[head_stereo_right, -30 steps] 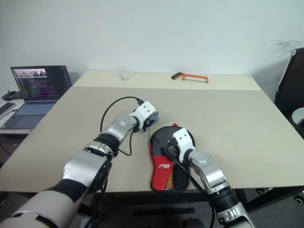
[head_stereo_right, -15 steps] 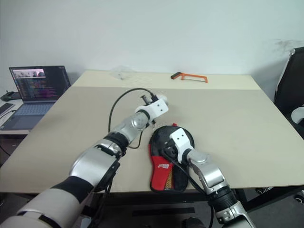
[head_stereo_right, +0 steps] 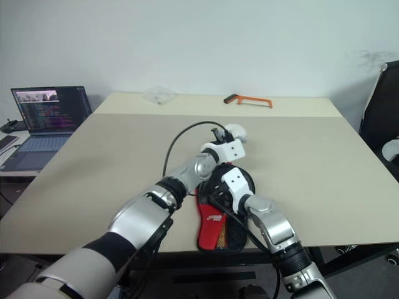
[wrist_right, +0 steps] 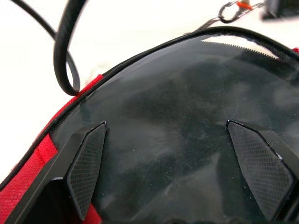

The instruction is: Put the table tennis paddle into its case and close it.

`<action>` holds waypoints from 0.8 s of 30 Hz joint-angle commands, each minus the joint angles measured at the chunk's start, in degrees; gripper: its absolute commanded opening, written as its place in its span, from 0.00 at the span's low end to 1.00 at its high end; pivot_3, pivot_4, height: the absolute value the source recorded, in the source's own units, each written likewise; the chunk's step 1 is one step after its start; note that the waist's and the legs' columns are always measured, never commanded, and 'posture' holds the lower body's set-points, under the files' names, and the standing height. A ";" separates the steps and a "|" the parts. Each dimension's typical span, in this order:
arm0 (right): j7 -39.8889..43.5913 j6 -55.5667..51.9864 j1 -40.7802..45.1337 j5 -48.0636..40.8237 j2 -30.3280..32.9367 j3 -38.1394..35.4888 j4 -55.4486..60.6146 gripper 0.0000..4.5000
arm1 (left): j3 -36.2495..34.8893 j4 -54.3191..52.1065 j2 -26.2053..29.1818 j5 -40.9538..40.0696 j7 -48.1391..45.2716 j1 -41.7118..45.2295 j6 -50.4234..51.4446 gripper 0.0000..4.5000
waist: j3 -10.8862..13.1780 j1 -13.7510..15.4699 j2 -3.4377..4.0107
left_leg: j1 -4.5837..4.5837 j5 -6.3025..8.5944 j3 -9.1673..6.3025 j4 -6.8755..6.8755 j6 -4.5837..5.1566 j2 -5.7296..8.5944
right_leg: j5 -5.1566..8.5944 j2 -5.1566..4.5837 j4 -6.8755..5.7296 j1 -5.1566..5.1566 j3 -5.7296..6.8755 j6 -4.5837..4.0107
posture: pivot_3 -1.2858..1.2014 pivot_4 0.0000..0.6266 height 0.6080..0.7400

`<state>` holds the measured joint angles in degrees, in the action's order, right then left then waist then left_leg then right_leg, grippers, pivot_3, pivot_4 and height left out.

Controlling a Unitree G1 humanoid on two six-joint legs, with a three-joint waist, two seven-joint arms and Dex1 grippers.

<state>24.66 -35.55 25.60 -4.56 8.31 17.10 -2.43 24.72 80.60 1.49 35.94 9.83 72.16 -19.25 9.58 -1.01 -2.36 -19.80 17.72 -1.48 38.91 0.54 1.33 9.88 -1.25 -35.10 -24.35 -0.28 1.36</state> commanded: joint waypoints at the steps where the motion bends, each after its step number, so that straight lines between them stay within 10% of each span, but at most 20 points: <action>1: 0.67 -4.33 -2.48 0.88 -0.21 2.65 -3.48 1.00 | 0.97 -1.84 -1.90 1.22 2.68 3.58 -1.87 0.03 | 0.00 0.00 0.00 | 0.00 0.00 0.00 0.00 0.00 0.00 | 0.00 0.00 0.00 0.00 0.00 0.00 | 0.52 0.24 1.00; 24: -0.22 -7.55 -3.78 0.56 -2.11 1.41 -1.61 1.00 | 6.21 -1.83 -6.83 7.19 10.26 7.58 -6.41 0.03 | 0.05 0.94 0.06 | -0.09 0.00 -0.09 -0.01 0.00 0.08 | 0.05 0.03 0.06 -0.01 0.15 0.08 | 0.52 0.24 1.00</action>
<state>23.72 -38.11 24.20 -3.89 6.48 16.34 0.30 30.39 82.10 -2.05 42.88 17.67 75.30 -21.62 9.63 -0.07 -2.30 -19.89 17.73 -1.58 38.90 0.54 1.41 9.93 -1.22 -35.04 -24.35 -0.12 1.45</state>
